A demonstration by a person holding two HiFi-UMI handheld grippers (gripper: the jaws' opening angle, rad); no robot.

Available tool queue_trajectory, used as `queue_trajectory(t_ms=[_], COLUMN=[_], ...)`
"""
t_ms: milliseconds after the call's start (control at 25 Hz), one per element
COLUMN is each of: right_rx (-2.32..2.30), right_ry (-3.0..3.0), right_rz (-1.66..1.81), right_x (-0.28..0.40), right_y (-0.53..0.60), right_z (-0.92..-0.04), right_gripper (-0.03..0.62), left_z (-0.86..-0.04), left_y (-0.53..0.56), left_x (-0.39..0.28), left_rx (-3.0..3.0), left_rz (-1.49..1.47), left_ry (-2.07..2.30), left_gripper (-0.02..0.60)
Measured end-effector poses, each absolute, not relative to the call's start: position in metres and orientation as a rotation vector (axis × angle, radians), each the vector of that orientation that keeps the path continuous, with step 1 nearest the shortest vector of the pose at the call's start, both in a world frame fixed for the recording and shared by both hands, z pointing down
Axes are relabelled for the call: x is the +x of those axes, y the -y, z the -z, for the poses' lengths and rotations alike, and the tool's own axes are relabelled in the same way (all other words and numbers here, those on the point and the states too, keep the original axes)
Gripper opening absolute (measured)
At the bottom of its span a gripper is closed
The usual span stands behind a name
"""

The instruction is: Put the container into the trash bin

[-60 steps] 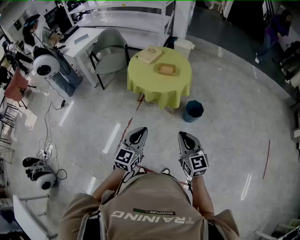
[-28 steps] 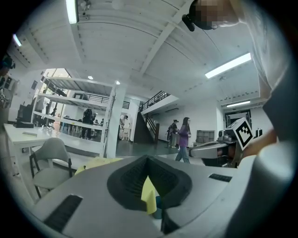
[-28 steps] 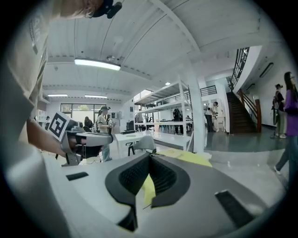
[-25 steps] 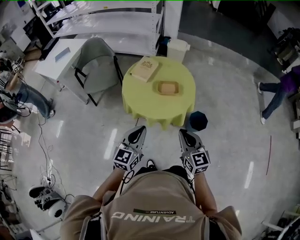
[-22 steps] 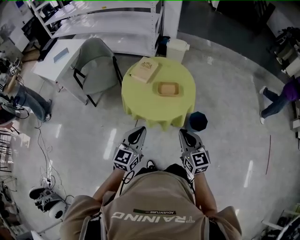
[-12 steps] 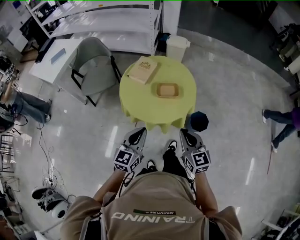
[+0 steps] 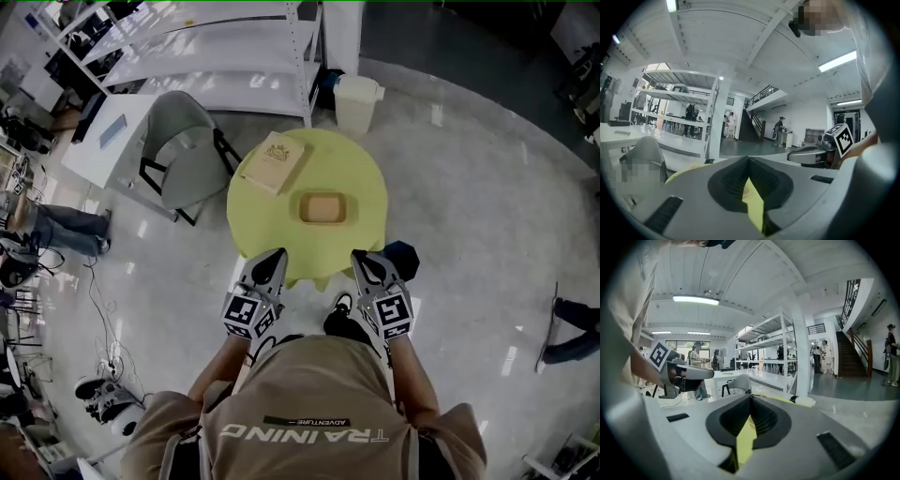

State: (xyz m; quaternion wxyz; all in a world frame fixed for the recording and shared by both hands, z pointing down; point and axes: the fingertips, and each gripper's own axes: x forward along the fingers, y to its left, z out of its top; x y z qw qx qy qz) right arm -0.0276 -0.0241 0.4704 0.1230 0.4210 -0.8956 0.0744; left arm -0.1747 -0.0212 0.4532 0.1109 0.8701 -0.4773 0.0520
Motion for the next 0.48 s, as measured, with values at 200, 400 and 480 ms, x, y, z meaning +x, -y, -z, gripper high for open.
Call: queue_trajectory(t_ms=[200,400,480], right_rx=[1.102,0.994,0.973], right_ry=[2.643,2.650,2.656], right_rz=[-0.238,-0.264,-0.265], right_x=[-0.023,-0.037,-0.045], right_y=[0.071,0.098,0.108], right_z=[-0.480,-0.499,-0.500], right_gripper=[0.003,0.003,0.003], left_z=[-0.454,-0.470,-0.473], left_y=[0.067,0.093,0.102], left_x=[-0.153,-0.153,-0.154], left_rx=[2.536,2.482,2.482], left_rz=[-0.193,-0.220,-0.225], left_ry=[1.462,1.483,1.479], left_gripper=[0.002,0.002,0.002])
